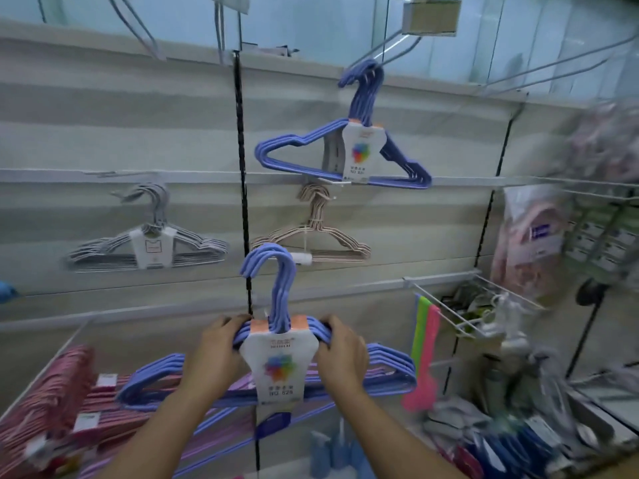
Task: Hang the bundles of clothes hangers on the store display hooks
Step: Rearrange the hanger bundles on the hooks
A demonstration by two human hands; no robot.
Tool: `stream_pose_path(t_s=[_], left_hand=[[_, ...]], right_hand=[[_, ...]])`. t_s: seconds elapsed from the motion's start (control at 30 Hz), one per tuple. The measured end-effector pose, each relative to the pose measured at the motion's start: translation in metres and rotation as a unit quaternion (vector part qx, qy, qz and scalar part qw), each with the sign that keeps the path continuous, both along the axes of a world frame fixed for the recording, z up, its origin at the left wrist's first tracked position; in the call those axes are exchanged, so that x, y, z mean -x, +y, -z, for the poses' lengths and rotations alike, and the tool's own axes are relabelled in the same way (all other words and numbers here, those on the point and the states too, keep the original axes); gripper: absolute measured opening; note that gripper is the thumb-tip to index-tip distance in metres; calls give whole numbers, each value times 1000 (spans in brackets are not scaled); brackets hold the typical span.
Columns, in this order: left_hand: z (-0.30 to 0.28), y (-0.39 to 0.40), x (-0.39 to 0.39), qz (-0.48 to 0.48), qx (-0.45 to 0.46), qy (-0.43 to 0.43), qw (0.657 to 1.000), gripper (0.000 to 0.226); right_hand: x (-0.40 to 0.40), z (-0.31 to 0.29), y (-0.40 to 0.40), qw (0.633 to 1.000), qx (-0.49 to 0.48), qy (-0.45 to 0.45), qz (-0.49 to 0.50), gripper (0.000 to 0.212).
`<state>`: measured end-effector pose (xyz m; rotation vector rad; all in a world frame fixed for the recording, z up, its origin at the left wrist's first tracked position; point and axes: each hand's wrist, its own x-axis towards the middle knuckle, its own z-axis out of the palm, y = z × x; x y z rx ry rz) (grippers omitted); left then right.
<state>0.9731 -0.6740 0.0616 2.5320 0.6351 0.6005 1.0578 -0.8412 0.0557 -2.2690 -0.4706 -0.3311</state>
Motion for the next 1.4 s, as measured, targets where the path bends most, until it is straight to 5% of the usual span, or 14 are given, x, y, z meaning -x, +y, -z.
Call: stream_pose_path(t_s=[0.83,1.2,1.4], left_hand=[[-92,25,47,-120,-128,-111,978,51],[-196,43,76,-150,-294,-94,939,35],[-249,71,85,-174,-400,-82,896,31]], right_hand=[[10,-103,45,988,9,-140,-70,32],[9,-189,75,982,-50,-172,-51,35],[6,-226,102,980,-110,-162,-43,18]])
